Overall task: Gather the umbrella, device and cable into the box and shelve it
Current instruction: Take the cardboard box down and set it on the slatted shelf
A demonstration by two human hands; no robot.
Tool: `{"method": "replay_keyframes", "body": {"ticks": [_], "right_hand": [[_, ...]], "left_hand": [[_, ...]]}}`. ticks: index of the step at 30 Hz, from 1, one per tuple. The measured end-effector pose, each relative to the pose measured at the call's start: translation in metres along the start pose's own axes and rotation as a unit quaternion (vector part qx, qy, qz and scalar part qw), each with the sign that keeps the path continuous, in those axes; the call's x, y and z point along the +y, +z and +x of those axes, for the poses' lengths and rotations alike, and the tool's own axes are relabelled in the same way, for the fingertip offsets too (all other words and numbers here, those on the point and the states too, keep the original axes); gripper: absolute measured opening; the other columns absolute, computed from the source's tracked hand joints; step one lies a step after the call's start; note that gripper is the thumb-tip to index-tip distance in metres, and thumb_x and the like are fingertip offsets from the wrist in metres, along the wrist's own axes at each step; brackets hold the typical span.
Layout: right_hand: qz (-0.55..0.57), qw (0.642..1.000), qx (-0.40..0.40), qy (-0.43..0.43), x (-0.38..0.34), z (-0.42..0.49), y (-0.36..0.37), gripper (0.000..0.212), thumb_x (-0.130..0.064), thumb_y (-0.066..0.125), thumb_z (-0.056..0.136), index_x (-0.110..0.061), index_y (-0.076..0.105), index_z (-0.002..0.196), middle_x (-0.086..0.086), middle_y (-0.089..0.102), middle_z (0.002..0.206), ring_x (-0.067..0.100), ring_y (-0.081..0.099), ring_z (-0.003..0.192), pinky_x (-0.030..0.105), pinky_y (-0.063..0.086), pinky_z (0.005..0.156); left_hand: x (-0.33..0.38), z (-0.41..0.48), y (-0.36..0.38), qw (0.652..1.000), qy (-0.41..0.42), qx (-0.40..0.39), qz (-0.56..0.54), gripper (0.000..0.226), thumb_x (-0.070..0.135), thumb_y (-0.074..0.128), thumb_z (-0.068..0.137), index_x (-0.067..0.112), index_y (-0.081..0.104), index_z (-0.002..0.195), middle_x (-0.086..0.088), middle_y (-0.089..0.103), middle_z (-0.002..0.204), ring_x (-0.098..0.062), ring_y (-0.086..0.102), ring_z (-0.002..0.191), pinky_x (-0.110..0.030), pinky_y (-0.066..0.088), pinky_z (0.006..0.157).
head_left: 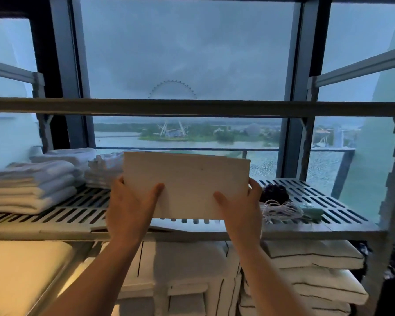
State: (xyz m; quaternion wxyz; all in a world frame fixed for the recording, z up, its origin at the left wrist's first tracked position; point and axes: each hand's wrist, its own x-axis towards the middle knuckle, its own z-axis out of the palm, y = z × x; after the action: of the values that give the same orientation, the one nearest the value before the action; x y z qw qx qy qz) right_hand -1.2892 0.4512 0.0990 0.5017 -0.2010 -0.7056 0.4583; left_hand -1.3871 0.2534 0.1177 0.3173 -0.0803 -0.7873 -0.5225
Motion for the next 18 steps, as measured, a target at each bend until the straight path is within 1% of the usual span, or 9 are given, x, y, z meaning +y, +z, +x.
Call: {"method": "replay_keyframes", "body": {"ticks": [2, 5, 7, 9, 10, 12, 13, 15, 18], "right_hand": [[0.003, 1.000, -0.012, 0.008, 0.015, 0.012, 0.004, 0.079, -0.044, 0.082, 0.074, -0.033, 0.030, 0.133, -0.006, 0.060, 0.119, 0.023, 0.064, 0.092, 0.035, 0.051, 0.077], [0.007, 1.000, -0.022, 0.018, 0.034, 0.026, 0.014, 0.079, -0.042, 0.082, 0.073, -0.035, 0.028, 0.130, -0.010, 0.057, 0.112, 0.017, 0.062, 0.086, 0.021, 0.043, 0.062], [0.006, 1.000, -0.023, 0.020, 0.044, 0.031, 0.022, 0.080, -0.042, 0.083, 0.072, -0.036, 0.028, 0.130, -0.014, 0.053, 0.109, 0.013, 0.059, 0.083, 0.014, 0.038, 0.059], [-0.001, 0.999, -0.024, 0.023, 0.054, 0.033, 0.030, 0.081, -0.045, 0.083, 0.071, -0.036, 0.028, 0.129, -0.015, 0.051, 0.109, 0.007, 0.056, 0.080, 0.011, 0.036, 0.058], [-0.008, 0.999, -0.023, 0.025, 0.059, 0.034, 0.033, 0.080, -0.046, 0.083, 0.071, -0.037, 0.027, 0.128, -0.017, 0.050, 0.107, 0.002, 0.054, 0.076, 0.010, 0.035, 0.057], [-0.019, 0.999, -0.026, 0.033, 0.067, 0.035, 0.041, 0.080, -0.049, 0.083, 0.069, -0.039, 0.027, 0.126, -0.021, 0.049, 0.101, -0.008, 0.049, 0.073, 0.009, 0.033, 0.055], [-0.021, 0.998, -0.031, 0.041, 0.069, 0.036, 0.044, 0.081, -0.050, 0.083, 0.068, -0.040, 0.026, 0.125, -0.023, 0.049, 0.099, -0.010, 0.049, 0.074, 0.009, 0.034, 0.055], [-0.022, 0.997, -0.044, 0.056, 0.074, 0.040, 0.053, 0.081, -0.050, 0.083, 0.068, -0.040, 0.026, 0.125, -0.021, 0.051, 0.099, -0.005, 0.053, 0.076, 0.011, 0.036, 0.056], [-0.031, 0.996, -0.051, 0.062, 0.083, 0.044, 0.066, 0.081, -0.046, 0.084, 0.069, -0.038, 0.025, 0.124, -0.013, 0.054, 0.107, 0.007, 0.058, 0.081, 0.017, 0.043, 0.059]], "left_hand": [[-0.004, 0.001, 0.016, 1.000, -0.008, 0.003, 0.008, 0.091, 0.071, 0.072, 0.068, 0.012, 0.040, 0.130, -0.011, 0.059, 0.123, -0.036, 0.061, 0.105, -0.047, 0.050, 0.082], [-0.013, 0.005, 0.034, 1.000, -0.004, 0.002, 0.017, 0.091, 0.071, 0.073, 0.068, 0.013, 0.039, 0.129, -0.012, 0.059, 0.124, -0.036, 0.061, 0.106, -0.052, 0.052, 0.085], [-0.019, 0.008, 0.044, 1.000, -0.002, -0.003, 0.014, 0.089, 0.070, 0.074, 0.068, 0.014, 0.039, 0.129, -0.012, 0.059, 0.125, -0.036, 0.061, 0.108, -0.052, 0.052, 0.086], [-0.027, 0.013, 0.052, 1.000, -0.003, -0.008, 0.012, 0.090, 0.069, 0.075, 0.067, 0.015, 0.039, 0.129, -0.011, 0.058, 0.125, -0.035, 0.060, 0.109, -0.049, 0.051, 0.085], [-0.032, 0.015, 0.056, 1.000, -0.005, -0.012, 0.012, 0.090, 0.068, 0.076, 0.067, 0.014, 0.039, 0.128, -0.010, 0.058, 0.123, -0.034, 0.060, 0.108, -0.047, 0.050, 0.083], [-0.042, 0.020, 0.063, 1.000, -0.007, -0.025, 0.005, 0.089, 0.066, 0.078, 0.067, 0.015, 0.038, 0.128, -0.008, 0.056, 0.120, -0.030, 0.059, 0.105, -0.045, 0.048, 0.079], [-0.048, 0.023, 0.067, 0.999, -0.007, -0.032, 0.000, 0.089, 0.065, 0.079, 0.067, 0.016, 0.037, 0.127, -0.005, 0.054, 0.118, -0.028, 0.057, 0.103, -0.043, 0.048, 0.078], [-0.058, 0.030, 0.074, 0.999, -0.011, -0.042, -0.004, 0.088, 0.063, 0.080, 0.066, 0.017, 0.037, 0.127, -0.001, 0.050, 0.113, -0.025, 0.056, 0.102, -0.042, 0.048, 0.076], [-0.070, 0.041, 0.083, 0.998, -0.021, -0.061, -0.011, 0.088, 0.061, 0.082, 0.066, 0.016, 0.037, 0.126, -0.003, 0.052, 0.115, -0.026, 0.057, 0.103, -0.042, 0.049, 0.076]]}}
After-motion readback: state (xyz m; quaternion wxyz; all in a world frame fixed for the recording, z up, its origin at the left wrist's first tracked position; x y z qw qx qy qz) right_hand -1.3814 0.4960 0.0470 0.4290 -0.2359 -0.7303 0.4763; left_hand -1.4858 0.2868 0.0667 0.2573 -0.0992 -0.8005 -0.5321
